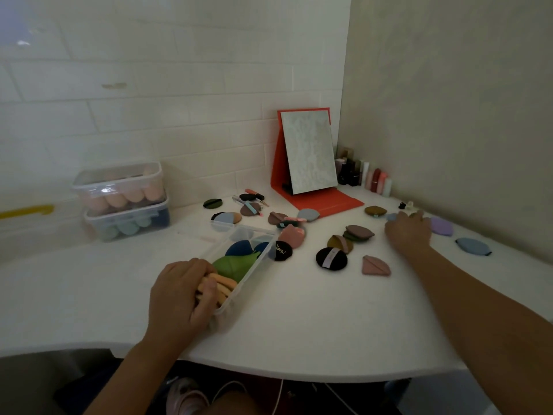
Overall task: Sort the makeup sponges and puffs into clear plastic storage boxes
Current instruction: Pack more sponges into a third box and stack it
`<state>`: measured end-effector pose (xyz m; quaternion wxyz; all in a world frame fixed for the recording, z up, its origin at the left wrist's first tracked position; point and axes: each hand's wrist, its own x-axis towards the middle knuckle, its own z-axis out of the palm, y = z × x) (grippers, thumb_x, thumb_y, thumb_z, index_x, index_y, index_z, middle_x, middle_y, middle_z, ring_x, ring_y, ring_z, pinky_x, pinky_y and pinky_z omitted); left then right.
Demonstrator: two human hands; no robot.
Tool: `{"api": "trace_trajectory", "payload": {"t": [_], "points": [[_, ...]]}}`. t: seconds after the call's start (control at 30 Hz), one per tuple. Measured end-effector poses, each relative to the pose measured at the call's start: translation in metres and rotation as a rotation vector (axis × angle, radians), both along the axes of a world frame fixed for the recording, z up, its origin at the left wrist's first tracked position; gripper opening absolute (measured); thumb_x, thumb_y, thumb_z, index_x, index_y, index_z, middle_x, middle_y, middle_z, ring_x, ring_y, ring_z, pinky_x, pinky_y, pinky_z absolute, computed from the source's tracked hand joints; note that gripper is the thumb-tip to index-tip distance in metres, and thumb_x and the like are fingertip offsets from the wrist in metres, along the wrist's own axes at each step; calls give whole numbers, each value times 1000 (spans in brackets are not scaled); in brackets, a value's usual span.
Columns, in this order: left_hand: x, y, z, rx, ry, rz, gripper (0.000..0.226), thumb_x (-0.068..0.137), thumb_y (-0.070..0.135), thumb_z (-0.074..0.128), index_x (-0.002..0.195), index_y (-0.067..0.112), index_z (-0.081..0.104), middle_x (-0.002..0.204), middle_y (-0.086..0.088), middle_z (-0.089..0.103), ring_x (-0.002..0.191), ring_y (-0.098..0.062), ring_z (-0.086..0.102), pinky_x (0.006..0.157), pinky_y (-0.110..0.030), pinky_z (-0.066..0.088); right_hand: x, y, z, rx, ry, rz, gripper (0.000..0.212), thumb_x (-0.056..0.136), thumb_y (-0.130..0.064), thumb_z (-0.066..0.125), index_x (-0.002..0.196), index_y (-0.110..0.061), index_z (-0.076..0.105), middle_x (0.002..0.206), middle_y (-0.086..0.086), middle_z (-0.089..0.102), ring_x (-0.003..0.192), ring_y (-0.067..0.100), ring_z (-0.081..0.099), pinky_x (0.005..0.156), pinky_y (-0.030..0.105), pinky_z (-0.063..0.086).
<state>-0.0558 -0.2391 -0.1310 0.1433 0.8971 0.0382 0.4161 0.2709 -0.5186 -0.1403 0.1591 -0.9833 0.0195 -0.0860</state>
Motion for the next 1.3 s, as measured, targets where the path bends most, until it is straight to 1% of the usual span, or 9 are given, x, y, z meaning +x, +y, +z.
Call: {"api": "trace_trajectory", "payload": {"t": [0.17, 0.33, 0.53, 0.73, 0.83, 0.97, 1.1, 1.2, 1.3], "points": [[0, 0, -2, 8, 14, 19, 35, 85, 33, 32, 75, 15, 60, 65, 9, 54, 59, -7, 49, 63, -13, 33, 8, -7, -1, -41, -53, 0, 39, 96, -21, 30, 131, -13, 46, 132, 23, 46, 124, 35, 39, 105, 40, 28], [0, 0, -2, -1, 16, 19, 35, 85, 34, 32, 75, 15, 60, 64, 9, 53, 58, -8, 50, 61, -15, 35, 10, -9, 0, -33, -84, -68, 35, 96, -14, 37, 128, -3, 46, 132, 25, 41, 118, 38, 44, 96, 41, 37], [0, 0, -3, 2, 21, 26, 35, 86, 35, 32, 76, 16, 60, 66, 8, 55, 59, -11, 50, 61, -17, 36, -1, -8, 2, 207, -182, -13, 31, 93, -4, 45, 124, 4, 48, 134, 28, 39, 113, 41, 49, 89, 42, 42], [0, 0, -2, 2, 21, 40, 36, 86, 35, 32, 77, 15, 60, 67, 7, 55, 59, -12, 49, 62, -15, 33, -44, 25, 42, 546, -431, 385, 22, 96, -24, 51, 102, -5, 61, 97, 10, 64, 86, 24, 61, 74, 28, 42], [0, 0, -2, 0, 20, 36, 37, 86, 36, 31, 77, 14, 60, 66, 7, 54, 59, -12, 49, 61, -15, 33, -80, 54, 59, 541, -407, 620, 19, 95, -26, 54, 98, -9, 62, 85, 0, 64, 71, 9, 56, 67, 10, 36], [-1, -1, -2, -1, 16, 38, 36, 86, 35, 31, 76, 15, 59, 65, 9, 51, 58, -10, 47, 61, -14, 31, -125, 98, 68, 578, -284, 898, 17, 91, -18, 60, 107, -15, 65, 96, -6, 68, 75, -8, 59, 68, 2, 42], [-1, -1, -2, -18, 18, 42, 35, 85, 35, 31, 76, 15, 59, 65, 8, 52, 58, -10, 47, 61, -14, 32, -149, 133, 67, 381, -150, 1108, 22, 90, -23, 61, 111, -20, 68, 100, -10, 68, 78, -7, 55, 68, 4, 40], [-2, -2, -1, -16, 12, 43, 35, 85, 34, 32, 75, 15, 59, 65, 10, 50, 58, -8, 45, 61, -13, 30, -144, 143, 59, 234, -113, 1077, 24, 93, -22, 56, 115, -22, 67, 112, -4, 68, 92, 4, 55, 80, 14, 40], [-1, -2, -2, -16, 14, 44, 34, 85, 34, 32, 75, 16, 59, 65, 10, 51, 58, -7, 45, 61, -13, 31, -137, 136, 54, 369, -83, 1030, 22, 94, -19, 55, 112, -23, 67, 112, -7, 66, 94, 3, 57, 83, 16, 43]]}}
